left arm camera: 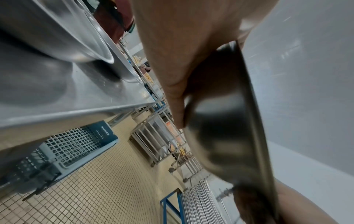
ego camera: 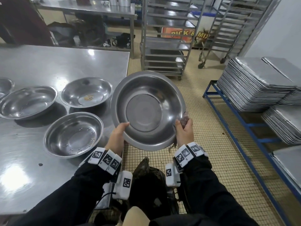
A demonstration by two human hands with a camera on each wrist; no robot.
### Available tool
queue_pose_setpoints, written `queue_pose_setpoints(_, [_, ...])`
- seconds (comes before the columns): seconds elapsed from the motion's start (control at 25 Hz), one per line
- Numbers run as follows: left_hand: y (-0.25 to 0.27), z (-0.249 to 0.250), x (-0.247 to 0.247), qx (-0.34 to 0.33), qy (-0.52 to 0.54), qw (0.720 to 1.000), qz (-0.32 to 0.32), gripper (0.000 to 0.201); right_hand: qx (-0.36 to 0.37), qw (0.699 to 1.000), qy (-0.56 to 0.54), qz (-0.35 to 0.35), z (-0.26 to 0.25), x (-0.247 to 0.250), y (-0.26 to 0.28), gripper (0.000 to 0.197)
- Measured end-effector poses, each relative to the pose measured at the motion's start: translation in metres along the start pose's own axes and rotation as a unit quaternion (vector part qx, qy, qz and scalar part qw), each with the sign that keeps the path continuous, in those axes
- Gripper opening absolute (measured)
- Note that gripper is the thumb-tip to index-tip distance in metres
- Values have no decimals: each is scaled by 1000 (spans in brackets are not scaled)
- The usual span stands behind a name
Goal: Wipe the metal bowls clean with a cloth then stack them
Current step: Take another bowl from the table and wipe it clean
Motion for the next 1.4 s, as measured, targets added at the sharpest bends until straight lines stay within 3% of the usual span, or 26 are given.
queue_pose_setpoints(0.16, [-3,-5,-13,-17,-49,998,35,28,-53,997,-13,-50,14,-14,14,25])
queue_pose_setpoints(0.24, [-9,-1,-12,-40,-49,997,50,24,-65,993,39,-91,17,-16,18,28])
queue_pose_setpoints(0.32, [-16,8,-4,-97,-61,991,63,44,-44,986,119,-112,19,-12,17,24])
queue_pose_setpoints(0.44, [-22,20,5,-155,-119,979,49,65,54,967,230,-92,9,-1,13,27])
queue_pose_setpoints(0.56, [-20,26,4,-140,-143,978,61,58,199,940,254,-111,-15,-1,4,50])
queue_pose_setpoints(0.64, [-18,26,3,-127,-151,979,56,52,276,914,270,-124,-31,-13,-10,53])
queue_pose_setpoints(0.76, [-17,25,0,-103,-162,981,40,41,327,864,339,-180,-33,-48,-38,50])
queue_pose_setpoints(0.8, [-17,26,-2,-102,-159,981,40,41,328,832,391,-216,-30,-60,-44,53])
queue_pose_setpoints(0.92, [-21,29,-1,-120,-159,979,50,47,263,680,615,-302,-23,-76,-36,65])
queue_pose_setpoints(0.96, [-23,30,0,-128,-163,977,54,48,246,659,634,-321,-23,-77,-29,64])
queue_pose_setpoints(1.08, [-30,24,8,-138,-179,971,79,51,224,704,567,-363,-22,-76,-8,45])
queue_pose_setpoints(1.2, [-33,13,11,-141,-182,967,110,54,219,729,530,-374,-15,-60,4,28])
queue_pose_setpoints(1.24, [-34,8,13,-130,-183,967,117,54,203,752,498,-382,-11,-50,7,25])
queue_pose_setpoints(1.32, [-35,3,16,-120,-162,971,131,57,156,829,405,-354,-9,-30,18,27])
queue_pose_setpoints(1.4, [-34,2,22,-95,-135,972,165,63,90,917,309,-237,-1,-12,21,29])
Point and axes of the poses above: each hand's wrist, its own y-axis away from the middle knuckle, its own x-axis out of the back of the hand, z = x × y, the point moved 1 cm from there along -y, towards the middle knuckle, and after that the axes turned 2 degrees about -x, right-handed, at the moved point
